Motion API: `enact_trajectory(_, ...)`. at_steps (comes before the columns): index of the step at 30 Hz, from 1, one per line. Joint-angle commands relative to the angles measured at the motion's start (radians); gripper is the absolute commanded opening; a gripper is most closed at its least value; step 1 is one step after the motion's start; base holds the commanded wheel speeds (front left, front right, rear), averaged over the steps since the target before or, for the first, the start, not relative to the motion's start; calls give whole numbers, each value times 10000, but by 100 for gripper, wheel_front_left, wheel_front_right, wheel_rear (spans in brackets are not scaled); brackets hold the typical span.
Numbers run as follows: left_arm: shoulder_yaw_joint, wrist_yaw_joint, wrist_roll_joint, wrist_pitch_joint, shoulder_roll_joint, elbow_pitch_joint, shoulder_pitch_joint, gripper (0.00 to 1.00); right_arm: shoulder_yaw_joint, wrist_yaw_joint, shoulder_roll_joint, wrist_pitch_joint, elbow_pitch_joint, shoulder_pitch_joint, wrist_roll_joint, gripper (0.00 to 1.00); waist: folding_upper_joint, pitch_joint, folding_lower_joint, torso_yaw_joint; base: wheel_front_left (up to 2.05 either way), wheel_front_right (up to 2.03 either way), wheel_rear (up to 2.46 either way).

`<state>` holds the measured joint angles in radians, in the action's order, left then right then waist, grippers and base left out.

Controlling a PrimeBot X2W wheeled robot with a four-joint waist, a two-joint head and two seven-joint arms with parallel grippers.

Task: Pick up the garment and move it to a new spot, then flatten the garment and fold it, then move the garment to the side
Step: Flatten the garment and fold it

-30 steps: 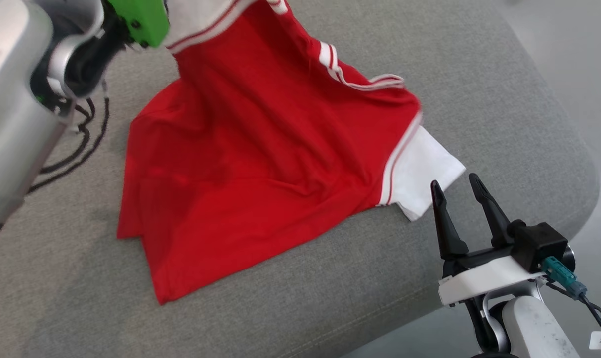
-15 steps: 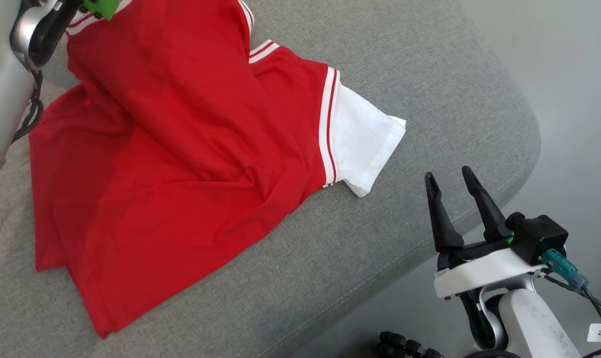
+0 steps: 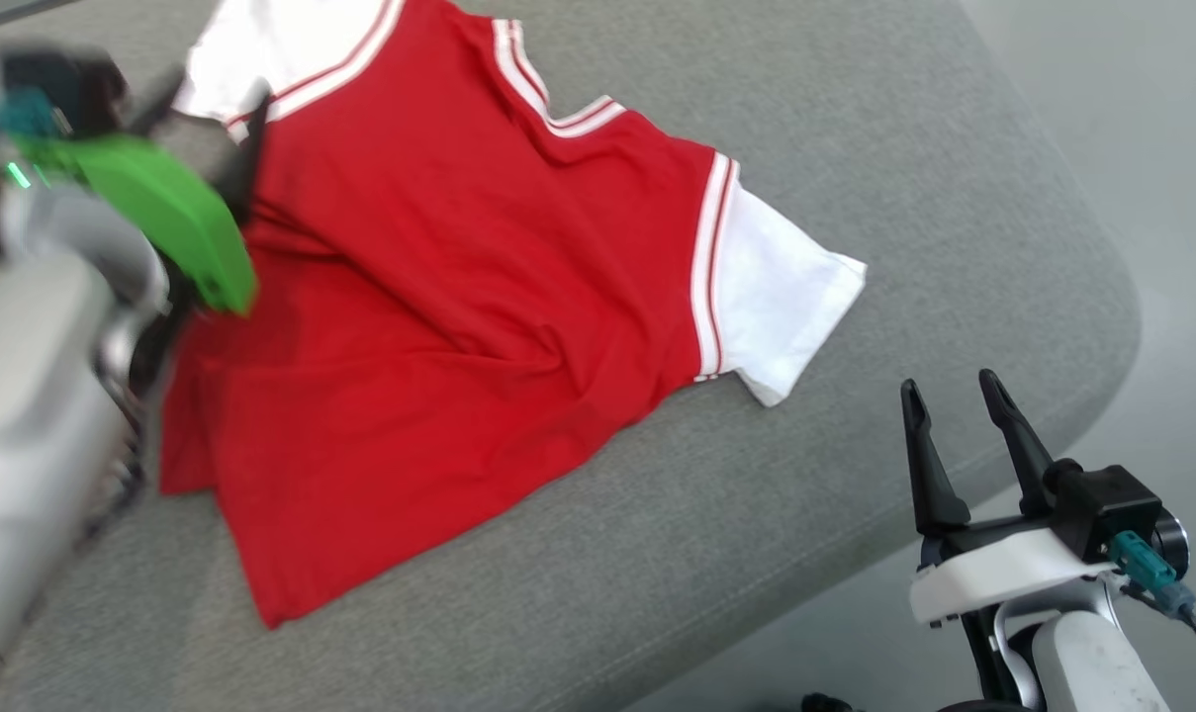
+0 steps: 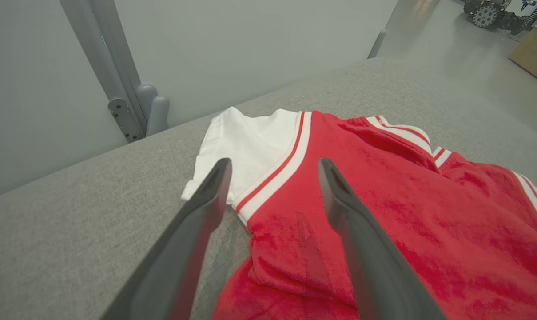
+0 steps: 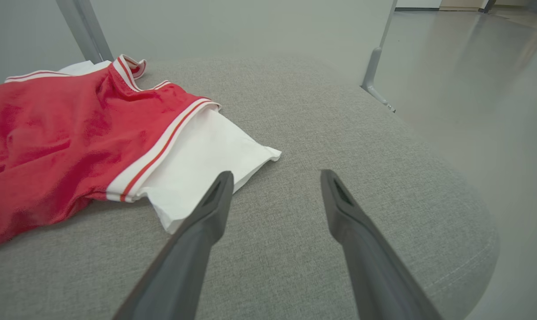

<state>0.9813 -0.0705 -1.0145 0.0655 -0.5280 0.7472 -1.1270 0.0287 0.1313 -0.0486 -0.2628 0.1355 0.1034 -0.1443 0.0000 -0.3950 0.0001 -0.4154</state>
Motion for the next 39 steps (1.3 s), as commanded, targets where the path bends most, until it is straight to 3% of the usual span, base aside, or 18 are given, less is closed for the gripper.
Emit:
enact_trajectory(1, -59, 215, -328, 191, 88, -403, 831, 100, -136, -10, -31, -30, 21, -212, 191, 100, 0, 997, -1, 1205, 0, 0, 0)
enact_trajectory(8, 72, 1645, -848, 914, 455, -2761, 3610, 100, -385, -10, -37, -30, 26, -544, 846, 100, 0, 1554, -1, 2503, 0, 0, 0)
enact_trajectory(15, 86, 2865, -1153, 1405, 632, -4163, 5332, 100, -297, -10, -36, -30, 73, -858, 1268, 100, 0, 1929, -1, 3143, 0, 0, 0)
enact_trajectory(22, -88, 3359, -1473, 1725, 301, -5401, 6852, 100, -344, -10, -34, -30, 34, -1096, 1390, 100, 0, 2068, -1, 3263, 0, 0, 0)
enact_trajectory(27, -731, 3735, -878, 1995, 339, -5788, 7831, 100, -619, -10, -33, -30, -156, -1365, 1439, 100, 0, 2354, -1, 3408, 0, 0, 0)
enact_trajectory(28, -1476, 3904, -268, 1995, 572, -5950, 8414, 100, -832, -10, -33, -30, -260, -1597, 1468, 100, 0, 2556, -1, 3598, 0, 0, 0)
enact_trajectory(33, -3229, 3743, 1634, 1998, 1123, -6079, 10184, 100, -1181, -10, -31, -30, -425, -2174, 1609, 100, 0, 3241, -1, 4061, 0, 0, 0)
enact_trajectory(39, -5147, 2881, 3742, 1988, 1812, -5750, 12015, 100, -1530, -10, -111, -31, -497, -2666, 1808, 100, 0, 3912, -1, 4534, 0, 0, 0)
